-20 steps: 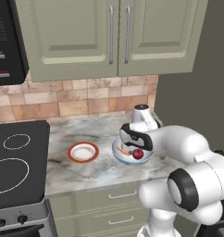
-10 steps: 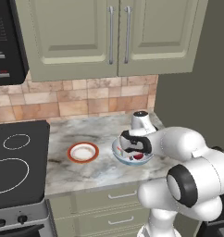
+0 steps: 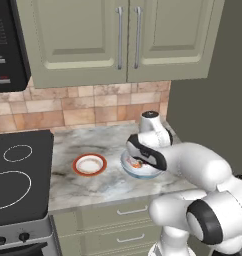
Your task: Remove the apple from the bowl and place it on the small plate. Then place the bowl with only the shrimp in the microwave, close the door, and press the start button to microwave the shrimp.
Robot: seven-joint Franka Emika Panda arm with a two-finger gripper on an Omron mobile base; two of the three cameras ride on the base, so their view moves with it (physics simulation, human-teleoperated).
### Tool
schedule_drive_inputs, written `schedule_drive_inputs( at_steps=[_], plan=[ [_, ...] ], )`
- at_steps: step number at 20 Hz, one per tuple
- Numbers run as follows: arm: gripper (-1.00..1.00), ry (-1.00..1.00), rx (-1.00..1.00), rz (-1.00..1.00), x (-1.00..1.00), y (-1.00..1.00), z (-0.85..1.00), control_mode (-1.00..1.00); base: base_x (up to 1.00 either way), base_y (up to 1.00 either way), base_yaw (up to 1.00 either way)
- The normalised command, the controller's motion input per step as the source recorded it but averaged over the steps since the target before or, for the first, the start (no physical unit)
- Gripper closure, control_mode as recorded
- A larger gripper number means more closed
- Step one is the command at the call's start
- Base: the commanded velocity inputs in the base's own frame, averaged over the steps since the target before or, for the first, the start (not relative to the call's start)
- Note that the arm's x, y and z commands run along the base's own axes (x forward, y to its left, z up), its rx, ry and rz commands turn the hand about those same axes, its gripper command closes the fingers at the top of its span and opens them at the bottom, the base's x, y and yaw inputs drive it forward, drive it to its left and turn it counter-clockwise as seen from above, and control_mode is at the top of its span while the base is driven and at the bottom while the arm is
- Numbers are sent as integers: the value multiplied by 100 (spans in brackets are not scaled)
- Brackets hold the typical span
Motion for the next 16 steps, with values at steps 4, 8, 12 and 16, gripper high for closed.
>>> schedule_drive_inputs(
  at_steps=[4, 8, 12, 16],
  plan=[
    [100, -11, -4, 6, -26, 79, 97, -100, 0, 0, 0],
    [100, 3, -9, 7, 1, 100, 54, -100, 0, 0, 0],
    [100, 1, -6, 3, 22, 100, 7, -100, 0, 0, 0],
    [100, 16, -7, 0, 47, 85, -41, -100, 0, 0, 0]
  ],
)
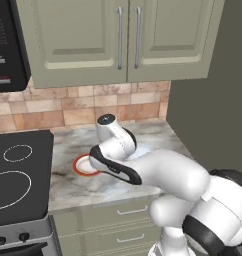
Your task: Remove the apple from the bowl and place it on the small plate. Then place the bowl with only the shrimp in the microwave, close the door, and press the start button to microwave the shrimp.
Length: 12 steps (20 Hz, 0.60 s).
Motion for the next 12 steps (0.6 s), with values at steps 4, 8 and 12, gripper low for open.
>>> schedule_drive_inputs(
  at_steps=[4, 8, 12],
  plan=[
    [100, 14, -2, 0, 54, 54, -69, -100, 0, 0, 0],
    [100, 5, 0, 0, 35, 21, -16, -100, 0, 0, 0],
    [100, 4, 0, 0, 30, 8, -38, -100, 0, 0, 0]
  ],
)
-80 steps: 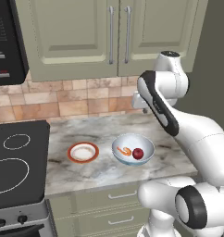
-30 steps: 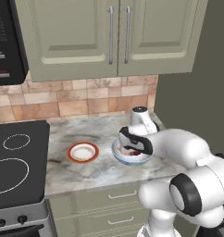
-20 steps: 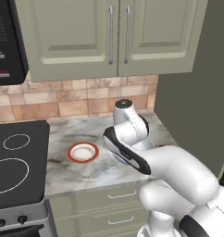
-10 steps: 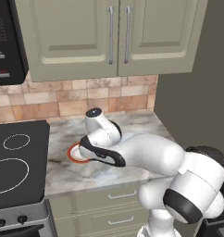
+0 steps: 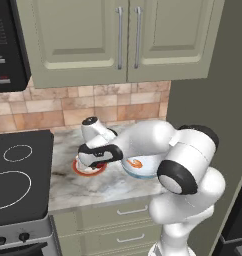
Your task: Remove the apple from the bowl and place it on the small plate. Then place the bowl with only the shrimp in the microwave, close the door, and press the start button to microwave the shrimp.
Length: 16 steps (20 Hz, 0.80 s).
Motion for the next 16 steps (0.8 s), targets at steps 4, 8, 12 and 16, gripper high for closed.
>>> schedule_drive_inputs(
  at_steps=[4, 8, 12, 16],
  plan=[
    [100, 8, 0, 0, 31, 14, -61, -100, 0, 0, 0],
    [100, 1, 0, 0, 28, 28, -19, -100, 0, 0, 0],
    [100, 0, 0, 0, 19, 19, -9, -100, 0, 0, 0],
    [-100, 0, 0, 0, 3, 9, -13, -100, 0, 0, 0]
  ],
)
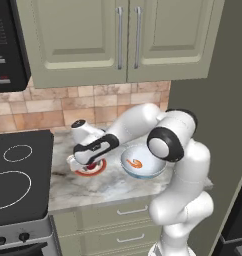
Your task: Remove the apple from the bowl and place it on the small plate. Then place the bowl with only the shrimp in the microwave, close the door, and press the start button to microwave the shrimp.
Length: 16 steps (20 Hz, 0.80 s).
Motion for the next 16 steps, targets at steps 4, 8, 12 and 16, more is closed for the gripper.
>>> schedule_drive_inputs(
  at_steps=[4, 8, 12, 16],
  plan=[
    [-100, -5, 0, -1, -7, -6, 6, -100, 0, 0, 0],
    [-100, -10, 2, -8, -33, -34, 48, -100, 0, 0, 0],
    [-100, -23, 7, -10, -31, -55, 71, -100, 0, 0, 0],
    [-100, -35, 12, -16, -65, -86, 16, -100, 0, 0, 0]
  ],
)
